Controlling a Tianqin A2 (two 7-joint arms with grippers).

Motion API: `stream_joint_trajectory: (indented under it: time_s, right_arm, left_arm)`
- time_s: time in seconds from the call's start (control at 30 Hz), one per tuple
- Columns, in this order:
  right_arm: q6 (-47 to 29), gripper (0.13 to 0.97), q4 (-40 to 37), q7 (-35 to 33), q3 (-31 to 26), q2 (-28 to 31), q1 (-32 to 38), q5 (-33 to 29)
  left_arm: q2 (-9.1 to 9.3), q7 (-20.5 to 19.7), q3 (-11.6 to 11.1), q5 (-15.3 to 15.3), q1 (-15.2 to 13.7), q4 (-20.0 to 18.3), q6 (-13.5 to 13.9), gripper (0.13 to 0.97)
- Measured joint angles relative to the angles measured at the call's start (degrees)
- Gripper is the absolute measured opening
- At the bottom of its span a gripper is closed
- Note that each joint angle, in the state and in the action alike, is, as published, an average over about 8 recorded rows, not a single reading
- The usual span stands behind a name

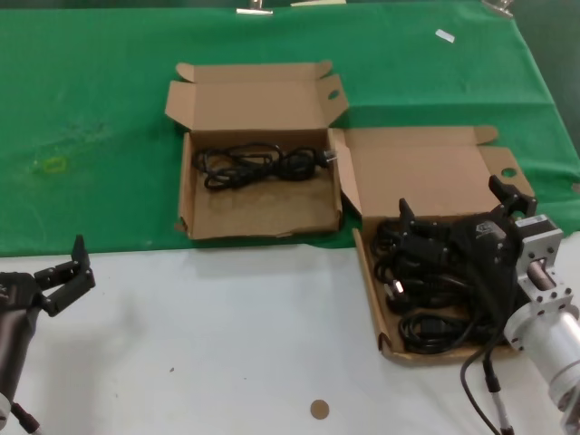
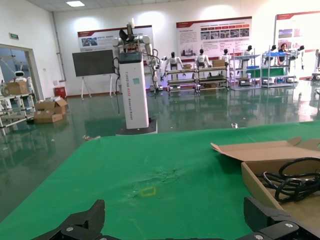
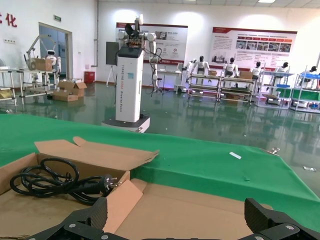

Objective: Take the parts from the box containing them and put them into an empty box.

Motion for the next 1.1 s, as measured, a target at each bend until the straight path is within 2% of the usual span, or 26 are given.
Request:
stream_joint_trajectory:
  time_s: [1.1]
  right_arm:
    - [0.00, 0.966, 0.00, 0.00, 0.00, 0.00, 0.00, 0.00]
  left_arm:
    - [0.00, 0.00, 0.00, 0.00, 0.00, 0.00, 0.00, 0.966]
